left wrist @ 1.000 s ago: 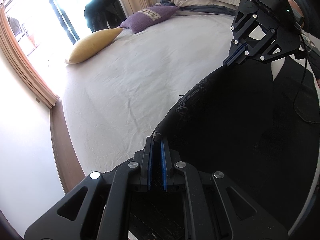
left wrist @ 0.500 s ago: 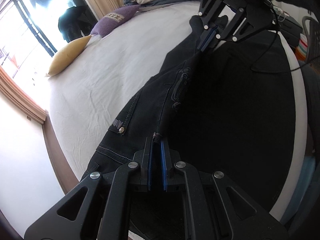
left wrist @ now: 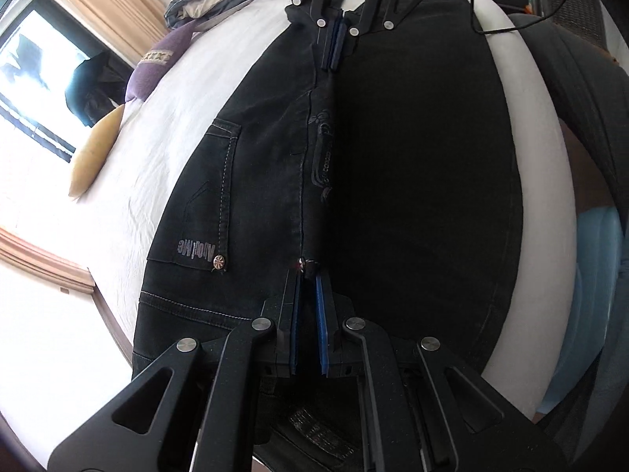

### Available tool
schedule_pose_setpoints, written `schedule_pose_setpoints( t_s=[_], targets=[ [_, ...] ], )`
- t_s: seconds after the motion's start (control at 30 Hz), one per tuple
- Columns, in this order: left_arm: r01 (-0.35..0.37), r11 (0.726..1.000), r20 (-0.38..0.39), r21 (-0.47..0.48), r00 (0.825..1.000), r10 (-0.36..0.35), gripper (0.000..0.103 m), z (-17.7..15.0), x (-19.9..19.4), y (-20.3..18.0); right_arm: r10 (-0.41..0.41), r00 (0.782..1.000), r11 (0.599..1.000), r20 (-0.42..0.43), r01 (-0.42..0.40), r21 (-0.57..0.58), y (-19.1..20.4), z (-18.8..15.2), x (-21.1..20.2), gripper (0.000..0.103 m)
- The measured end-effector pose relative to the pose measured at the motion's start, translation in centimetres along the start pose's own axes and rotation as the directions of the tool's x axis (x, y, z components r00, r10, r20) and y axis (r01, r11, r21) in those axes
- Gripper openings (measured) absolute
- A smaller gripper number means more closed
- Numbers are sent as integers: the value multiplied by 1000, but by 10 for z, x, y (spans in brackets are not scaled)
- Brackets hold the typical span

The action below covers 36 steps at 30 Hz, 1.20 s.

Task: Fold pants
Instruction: 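Lift the waistband with both tools and fold the jeans lengthwise in half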

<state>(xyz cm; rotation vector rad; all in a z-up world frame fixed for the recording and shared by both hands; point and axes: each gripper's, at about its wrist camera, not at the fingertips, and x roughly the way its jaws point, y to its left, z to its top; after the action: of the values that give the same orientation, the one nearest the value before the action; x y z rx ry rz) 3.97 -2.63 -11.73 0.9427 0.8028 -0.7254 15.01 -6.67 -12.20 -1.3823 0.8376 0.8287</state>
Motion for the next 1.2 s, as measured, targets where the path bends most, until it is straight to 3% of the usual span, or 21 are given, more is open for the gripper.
schedule_pose_setpoints(
  t_s=[0.13,0.27,0.5,0.6,0.9,0.93,1.0,1.07,1.1,1.2],
  targets=[
    [13,999,-15,37,1000,-13,2,-6,2,-6,-45,999,998,-1,44,-42,8,-1,-4,1],
    [-7,1000,-30,11,1000,8,0,-11,7,0,-49,999,999,15,50,-21,8,3,-6,1],
    [-106,979,52,-172,992,117,1,-10,1,18,-9,998,997,55,5,72,5,11,-7,2],
    [-148,961,30,-233,987,159,2,-12,11,17,6,998,998,68,-11,68,12,15,-10,2],
    [-229,960,-54,-163,973,223,6,-27,41,3,41,993,997,108,-49,65,22,27,-19,2],
    [-239,959,-58,-155,971,233,9,-33,42,3,46,993,996,106,-53,66,24,28,-18,2],
    [-273,955,-62,-117,962,267,25,-39,45,3,50,993,995,104,-58,76,26,27,-18,2],
    [-322,944,-41,-73,947,320,97,-44,44,0,57,992,992,113,-69,105,23,26,-20,2],
    [-347,936,-5,-53,938,347,103,-45,41,-2,62,991,989,120,-77,125,20,26,-22,2],
    [-377,926,17,0,926,377,103,-41,42,-7,66,988,981,140,-89,171,11,25,-26,2]
  ],
)
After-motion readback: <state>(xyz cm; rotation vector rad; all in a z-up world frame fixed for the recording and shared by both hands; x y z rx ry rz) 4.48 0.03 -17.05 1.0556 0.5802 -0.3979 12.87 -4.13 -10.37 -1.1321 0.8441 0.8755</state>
